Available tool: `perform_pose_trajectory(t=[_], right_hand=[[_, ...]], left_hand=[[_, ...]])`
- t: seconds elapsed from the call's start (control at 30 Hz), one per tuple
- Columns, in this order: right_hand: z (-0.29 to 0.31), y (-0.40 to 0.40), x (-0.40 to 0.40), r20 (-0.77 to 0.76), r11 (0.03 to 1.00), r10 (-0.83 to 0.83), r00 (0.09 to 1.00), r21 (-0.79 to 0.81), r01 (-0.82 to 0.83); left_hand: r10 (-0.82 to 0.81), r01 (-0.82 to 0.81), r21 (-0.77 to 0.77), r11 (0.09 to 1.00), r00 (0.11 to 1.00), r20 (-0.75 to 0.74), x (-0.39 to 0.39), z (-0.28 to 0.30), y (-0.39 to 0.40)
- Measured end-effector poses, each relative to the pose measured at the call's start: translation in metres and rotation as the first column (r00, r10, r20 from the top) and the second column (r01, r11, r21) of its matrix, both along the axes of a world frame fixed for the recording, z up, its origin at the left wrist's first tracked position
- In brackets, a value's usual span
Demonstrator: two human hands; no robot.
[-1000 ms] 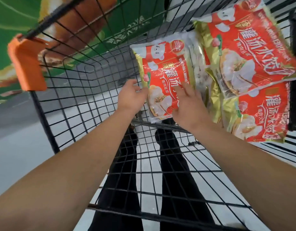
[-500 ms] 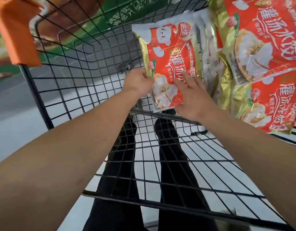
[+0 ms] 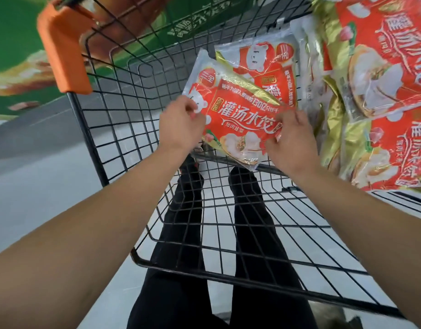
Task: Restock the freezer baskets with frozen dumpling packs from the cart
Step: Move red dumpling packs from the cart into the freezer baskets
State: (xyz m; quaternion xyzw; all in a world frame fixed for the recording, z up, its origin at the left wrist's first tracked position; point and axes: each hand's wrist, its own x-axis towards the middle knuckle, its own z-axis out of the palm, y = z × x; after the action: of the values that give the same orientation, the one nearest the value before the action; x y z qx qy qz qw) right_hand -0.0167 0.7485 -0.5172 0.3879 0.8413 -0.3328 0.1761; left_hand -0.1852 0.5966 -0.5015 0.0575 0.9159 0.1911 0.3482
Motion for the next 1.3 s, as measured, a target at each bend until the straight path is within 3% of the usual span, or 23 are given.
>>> perform_pose_trajectory(t=[0.07, 0.17, 0.27, 0.4, 0.47, 0.53, 0.67, 0.97, 1.3], right_hand=[[0.0, -0.001, 0.006, 0.087, 0.97, -0.213, 0.973, -0.104, 0.221], [-0.002, -0.008, 0.006, 0.289, 0.79, -0.475, 0.831, -0.276, 0.547], [-0.014, -0.018, 0.004, 0.362, 0.638, -0.581, 0.729, -0.354, 0.684], [-0.023, -0.017, -0.001, 0.371, 0.353, -0.771, 0.518, -0.427, 0.832], [-0.028, -0.015, 0.0, 0.352, 0.255, -0.834, 0.424, -0.436, 0.863], [-0.032, -0.012, 0.003, 0.322, 0.249, -0.867, 0.379, -0.379, 0.891], [-0.026, -0.01, 0.001, 0.288, 0.307, -0.862, 0.418, -0.359, 0.881], [0.046, -0.025, -0.003, 0.219, 0.44, -0.832, 0.509, -0.298, 0.847], [0.193, -0.06, -0.007, 0.1, 0.29, -0.922, 0.374, -0.462, 0.838]], left_hand=[[-0.044, 0.044, 0.005, 0.999, 0.998, -0.034, -0.016, -0.006, 0.008], [-0.048, 0.048, -0.014, 0.999, 0.999, 0.014, -0.034, -0.023, 0.018], [0.067, -0.063, -0.048, 0.997, 0.993, 0.092, -0.041, -0.038, 0.024], [0.168, -0.156, -0.088, 0.984, 0.975, 0.146, -0.041, -0.043, 0.026], [0.207, -0.191, -0.102, 0.976, 0.961, 0.183, -0.037, -0.046, 0.02], [0.279, -0.26, -0.112, 0.959, 0.936, 0.215, -0.03, -0.05, 0.011], [0.424, -0.415, -0.098, 0.905, 0.852, 0.308, -0.016, -0.056, -0.007], [0.45, -0.541, 0.016, 0.841, 0.715, 0.535, 0.011, 0.006, -0.037], [0.319, -0.521, 0.249, 0.817, 0.766, 0.558, -0.009, 0.15, -0.071]])
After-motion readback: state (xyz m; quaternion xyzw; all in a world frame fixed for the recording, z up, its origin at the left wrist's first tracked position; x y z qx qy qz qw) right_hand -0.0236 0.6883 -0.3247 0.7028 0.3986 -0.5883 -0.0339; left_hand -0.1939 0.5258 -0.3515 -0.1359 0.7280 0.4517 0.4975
